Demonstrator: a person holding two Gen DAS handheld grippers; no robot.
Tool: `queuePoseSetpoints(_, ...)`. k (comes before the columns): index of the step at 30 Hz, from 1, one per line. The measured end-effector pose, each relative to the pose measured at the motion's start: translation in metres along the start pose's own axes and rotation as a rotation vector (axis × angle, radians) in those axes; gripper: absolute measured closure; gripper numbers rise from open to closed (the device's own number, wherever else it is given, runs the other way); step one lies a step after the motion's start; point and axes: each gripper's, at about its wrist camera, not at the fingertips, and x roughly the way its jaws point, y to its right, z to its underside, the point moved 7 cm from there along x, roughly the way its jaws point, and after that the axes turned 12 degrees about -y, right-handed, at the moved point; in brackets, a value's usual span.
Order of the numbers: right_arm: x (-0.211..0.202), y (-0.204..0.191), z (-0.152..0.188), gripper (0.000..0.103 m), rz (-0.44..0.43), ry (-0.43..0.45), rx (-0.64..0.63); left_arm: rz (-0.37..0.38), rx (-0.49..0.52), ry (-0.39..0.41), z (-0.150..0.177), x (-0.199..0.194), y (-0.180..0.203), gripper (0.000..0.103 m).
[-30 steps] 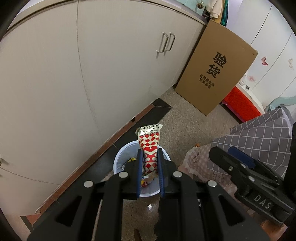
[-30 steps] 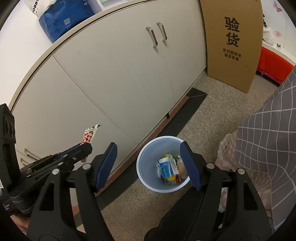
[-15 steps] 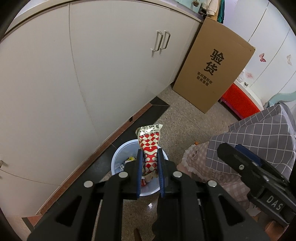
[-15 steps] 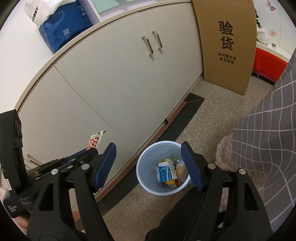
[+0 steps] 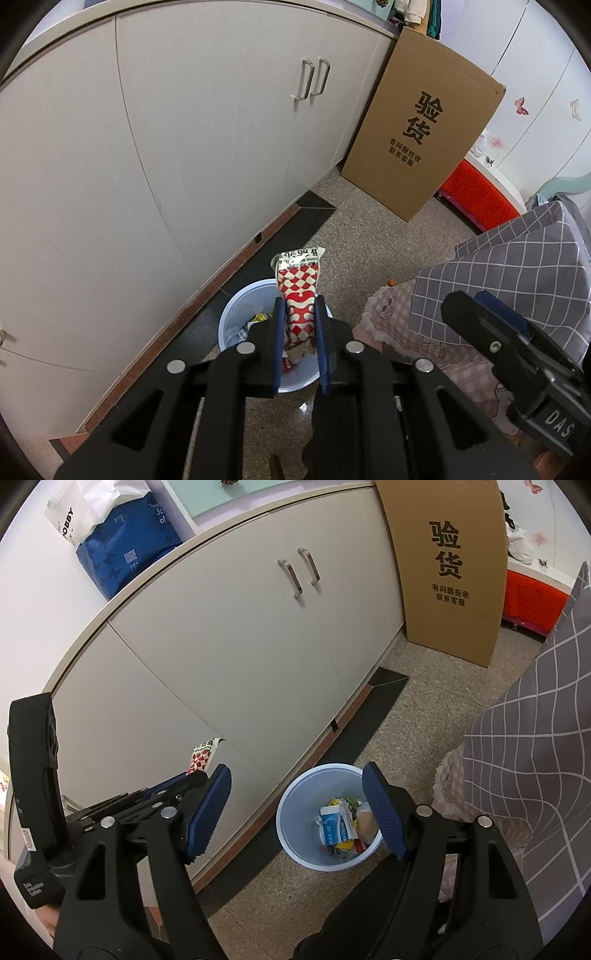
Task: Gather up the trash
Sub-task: 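Open the left tool to drop the red-and-white snack into the wastebasket, then move both tools to the table and grasp the white paper carton with the right tool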
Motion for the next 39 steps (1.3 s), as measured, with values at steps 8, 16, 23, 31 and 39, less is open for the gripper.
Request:
queuePoseSetpoints(8,-0.003,0.007,0.0,0.03,0.001,0.006,0.023,-0.009,-0.016,-0.024,-0.005,0.009,0.001,0.036)
queuePoseSetpoints(16,-0.011,0.008,0.003,0.03,-0.003,0.011,0.036,-0.029,-0.046,-0.035,0.006,0.011,-0.004,0.033)
queuePoseSetpoints(23,-0.038,0.006,0.002,0.03,-0.02,0.048,0.032,-0.036,-0.028,0.006,0.009,-0.014,0.008,0.031)
queuePoseSetpoints(31,-0.09,0.005,0.0,0.029,-0.049,0.123,0.014,-0.02,-0.008,0.087,0.01,-0.06,0.03,0.031)
queuePoseSetpoints(39,-0.157,0.033,-0.007,0.027,-0.035,0.224,0.009,0.014,0.075,0.178,0.008,-0.106,0.087,0.031)
